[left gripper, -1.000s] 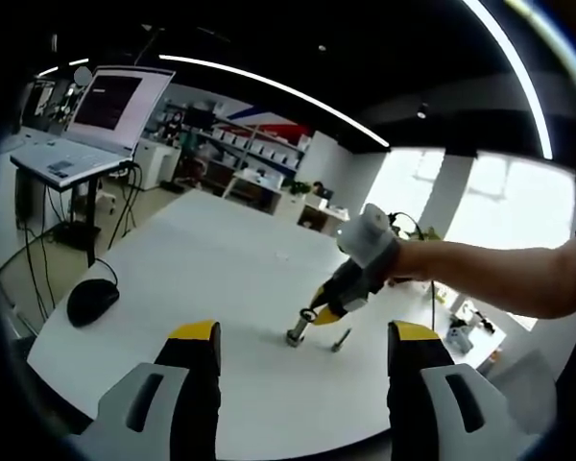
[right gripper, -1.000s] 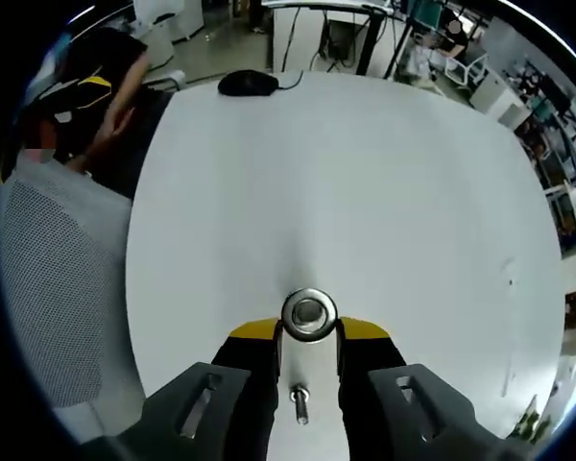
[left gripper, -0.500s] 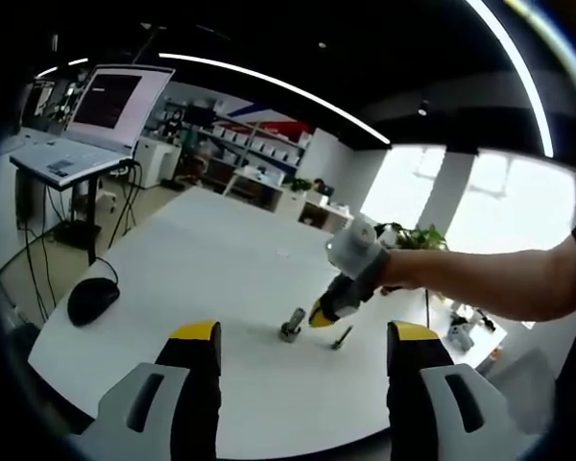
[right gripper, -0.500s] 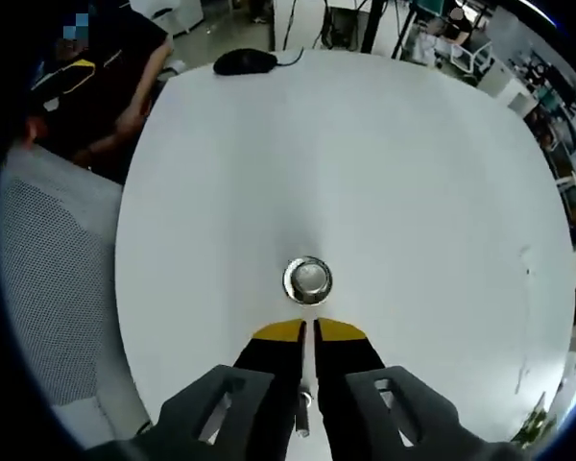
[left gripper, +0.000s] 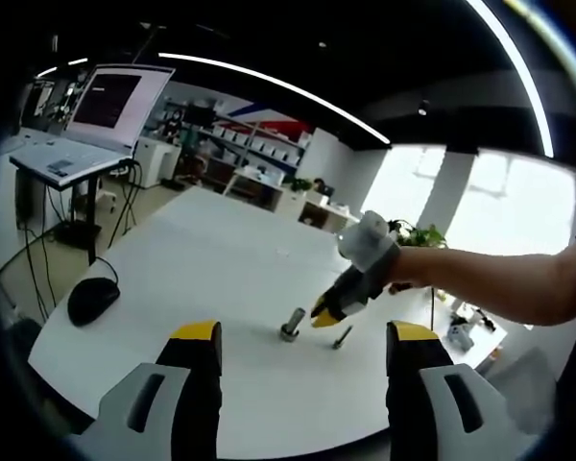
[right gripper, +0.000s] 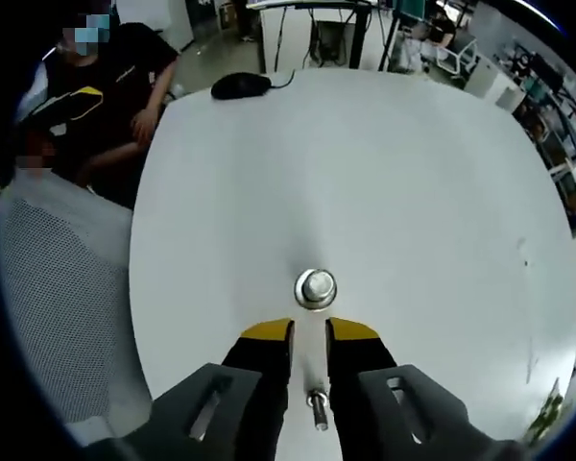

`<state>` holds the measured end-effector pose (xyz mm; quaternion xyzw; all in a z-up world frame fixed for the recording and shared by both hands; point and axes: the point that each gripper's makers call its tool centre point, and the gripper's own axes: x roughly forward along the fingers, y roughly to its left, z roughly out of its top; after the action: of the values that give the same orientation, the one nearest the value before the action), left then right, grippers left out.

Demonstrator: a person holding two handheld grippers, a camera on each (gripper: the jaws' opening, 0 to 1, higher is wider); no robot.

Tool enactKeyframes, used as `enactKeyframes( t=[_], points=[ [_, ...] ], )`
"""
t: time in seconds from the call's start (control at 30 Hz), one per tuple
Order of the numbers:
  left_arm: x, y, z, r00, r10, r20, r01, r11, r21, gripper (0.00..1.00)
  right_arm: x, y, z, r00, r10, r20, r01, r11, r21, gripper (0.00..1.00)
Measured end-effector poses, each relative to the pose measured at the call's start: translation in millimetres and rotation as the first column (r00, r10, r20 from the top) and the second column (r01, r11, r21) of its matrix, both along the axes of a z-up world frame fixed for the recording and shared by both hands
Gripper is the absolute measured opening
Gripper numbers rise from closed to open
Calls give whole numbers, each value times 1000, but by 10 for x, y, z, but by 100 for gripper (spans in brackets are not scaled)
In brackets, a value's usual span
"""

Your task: Place the washer onto the threaded stud by aligning its center hole with the stud, sliding it down to the base, and recovering from edge contact or off-axis alignment until the washer reaches the visible bottom stop.

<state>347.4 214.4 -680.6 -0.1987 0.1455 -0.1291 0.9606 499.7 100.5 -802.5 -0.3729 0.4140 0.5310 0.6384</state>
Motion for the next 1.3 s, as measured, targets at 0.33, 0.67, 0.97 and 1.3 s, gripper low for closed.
enactKeyframes(
  t=[0.33, 0.67, 0.97, 1.3],
  points=[
    [-14, -10, 10, 1000, 0, 7, 0, 1000, 6, 68, -220, -167, 477, 987, -159, -31, 162, 967, 198, 25],
    [-27, -34, 23, 1000, -10, 13, 10, 1000, 13, 66, -639, -334, 974, 953, -259, -158, 303, 832, 464, 33],
    [-36, -30, 40, 999, -19, 26, 19, 1000, 11, 64, -944, -545, 1303, 916, -313, -249, 399, 661, 635, 37],
    [-34, -64, 2, 999, -42, 8, 42, 998, 46, 66, -1240, -856, 1298, 868, -398, -296, 483, 545, 686, 52]
  ],
)
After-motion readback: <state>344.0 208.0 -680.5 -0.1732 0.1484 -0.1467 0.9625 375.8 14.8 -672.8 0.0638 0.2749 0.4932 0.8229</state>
